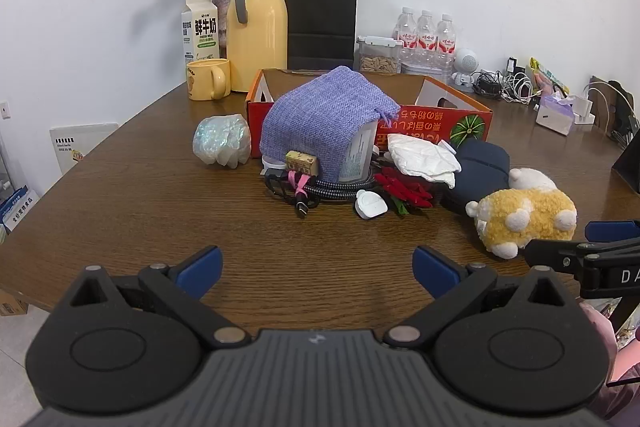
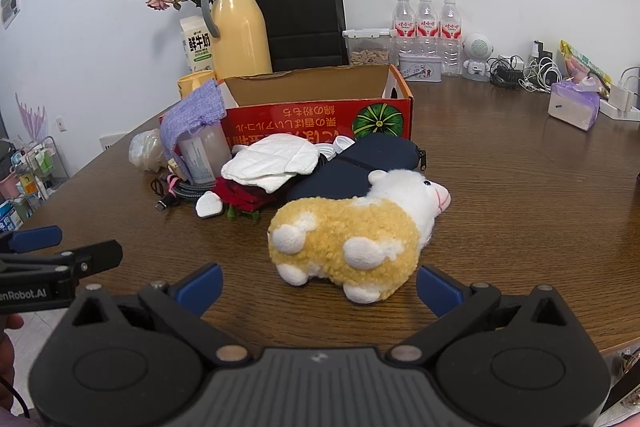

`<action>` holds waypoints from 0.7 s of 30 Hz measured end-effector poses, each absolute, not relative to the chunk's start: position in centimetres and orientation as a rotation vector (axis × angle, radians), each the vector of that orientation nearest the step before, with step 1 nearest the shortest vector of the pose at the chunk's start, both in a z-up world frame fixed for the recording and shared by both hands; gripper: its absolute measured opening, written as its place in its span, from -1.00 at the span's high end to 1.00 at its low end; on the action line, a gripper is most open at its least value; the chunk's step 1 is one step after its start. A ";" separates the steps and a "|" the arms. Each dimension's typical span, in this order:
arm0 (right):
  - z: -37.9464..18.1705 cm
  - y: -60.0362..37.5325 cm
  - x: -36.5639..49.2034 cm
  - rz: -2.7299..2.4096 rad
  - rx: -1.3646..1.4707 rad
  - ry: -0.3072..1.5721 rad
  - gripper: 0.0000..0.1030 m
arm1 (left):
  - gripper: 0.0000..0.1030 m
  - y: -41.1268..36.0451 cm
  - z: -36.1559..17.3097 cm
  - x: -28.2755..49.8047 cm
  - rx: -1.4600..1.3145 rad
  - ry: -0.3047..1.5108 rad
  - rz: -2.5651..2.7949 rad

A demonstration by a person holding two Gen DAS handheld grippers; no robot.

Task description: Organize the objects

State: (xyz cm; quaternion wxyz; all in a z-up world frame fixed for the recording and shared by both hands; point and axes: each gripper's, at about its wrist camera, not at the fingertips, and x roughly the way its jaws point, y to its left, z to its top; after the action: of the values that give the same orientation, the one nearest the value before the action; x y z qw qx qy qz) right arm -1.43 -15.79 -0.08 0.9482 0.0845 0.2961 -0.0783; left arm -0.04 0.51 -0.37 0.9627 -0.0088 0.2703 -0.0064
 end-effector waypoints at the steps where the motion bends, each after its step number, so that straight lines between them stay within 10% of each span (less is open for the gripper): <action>1: -0.1 -15.8 -1.4 -0.160 0.172 0.603 -1.00 | -1.00 0.5 -0.4 0.0 -0.018 0.546 -0.014; 21: -0.2 -15.8 -1.5 -0.159 0.172 0.601 -1.00 | -1.00 0.6 -0.3 -0.1 -0.017 0.544 -0.016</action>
State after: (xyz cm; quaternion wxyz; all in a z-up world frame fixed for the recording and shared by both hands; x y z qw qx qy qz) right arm -1.53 -15.77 -0.16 0.9484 0.0845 0.2954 -0.0782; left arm -0.09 0.55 -0.34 0.9631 -0.0085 0.2688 -0.0078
